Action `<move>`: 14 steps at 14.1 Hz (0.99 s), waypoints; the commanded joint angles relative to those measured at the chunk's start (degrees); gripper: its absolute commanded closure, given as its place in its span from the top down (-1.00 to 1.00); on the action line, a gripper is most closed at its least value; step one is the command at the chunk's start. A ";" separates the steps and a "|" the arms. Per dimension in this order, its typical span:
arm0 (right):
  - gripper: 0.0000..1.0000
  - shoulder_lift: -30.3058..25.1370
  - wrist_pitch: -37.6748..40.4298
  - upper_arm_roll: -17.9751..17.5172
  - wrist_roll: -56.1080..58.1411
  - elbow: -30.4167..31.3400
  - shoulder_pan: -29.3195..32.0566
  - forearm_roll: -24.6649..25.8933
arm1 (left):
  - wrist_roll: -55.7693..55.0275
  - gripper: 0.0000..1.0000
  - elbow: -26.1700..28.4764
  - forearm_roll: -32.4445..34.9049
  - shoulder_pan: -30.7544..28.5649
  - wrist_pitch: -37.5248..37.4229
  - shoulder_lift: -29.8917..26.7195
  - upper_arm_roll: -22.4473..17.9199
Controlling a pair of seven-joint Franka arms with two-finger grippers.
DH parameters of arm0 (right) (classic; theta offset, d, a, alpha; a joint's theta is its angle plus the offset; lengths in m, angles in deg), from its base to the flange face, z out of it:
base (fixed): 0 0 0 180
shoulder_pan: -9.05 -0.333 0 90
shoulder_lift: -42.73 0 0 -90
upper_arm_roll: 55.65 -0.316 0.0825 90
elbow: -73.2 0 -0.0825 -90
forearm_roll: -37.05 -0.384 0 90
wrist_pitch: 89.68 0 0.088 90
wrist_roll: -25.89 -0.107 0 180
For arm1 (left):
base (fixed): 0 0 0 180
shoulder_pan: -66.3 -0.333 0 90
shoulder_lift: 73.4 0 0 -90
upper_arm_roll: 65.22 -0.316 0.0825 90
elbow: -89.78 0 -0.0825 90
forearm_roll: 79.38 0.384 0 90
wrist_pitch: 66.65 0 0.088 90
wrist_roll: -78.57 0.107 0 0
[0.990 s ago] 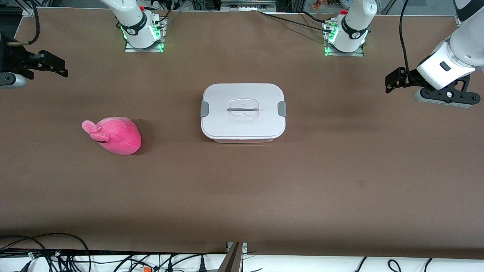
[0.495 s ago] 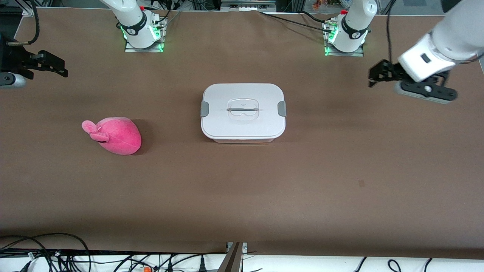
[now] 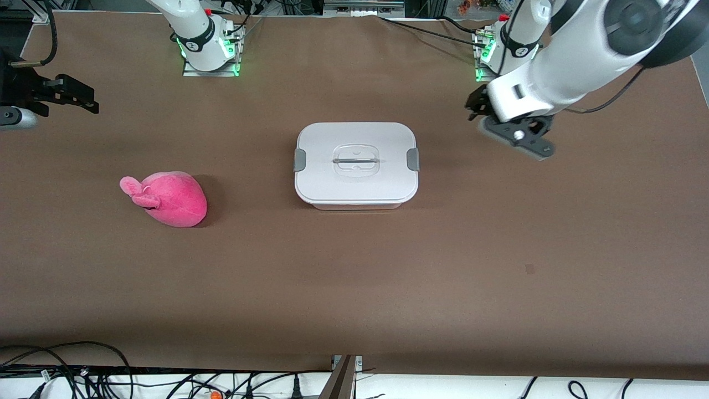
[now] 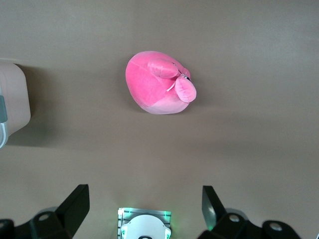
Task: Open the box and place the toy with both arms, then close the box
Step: 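Reach the left gripper to the white lid's handle and grasp it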
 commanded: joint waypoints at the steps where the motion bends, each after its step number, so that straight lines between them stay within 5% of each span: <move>1: 1.00 1.59 0.01 -0.39 -0.09 -1.24 0.46 0.71 | 0.53 1.00 -7.58 0.00 5.67 -1.20 7.51 1.10; 6: 1.00 4.74 -0.25 -0.39 0.26 -1.24 0.37 0.89 | 2.01 1.00 -18.58 4.65 18.08 7.94 22.11 1.01; 14: 1.00 13.71 -5.69 -0.21 -12.92 1.47 1.07 0.63 | 21.63 1.00 -17.62 10.98 20.63 12.60 23.96 0.84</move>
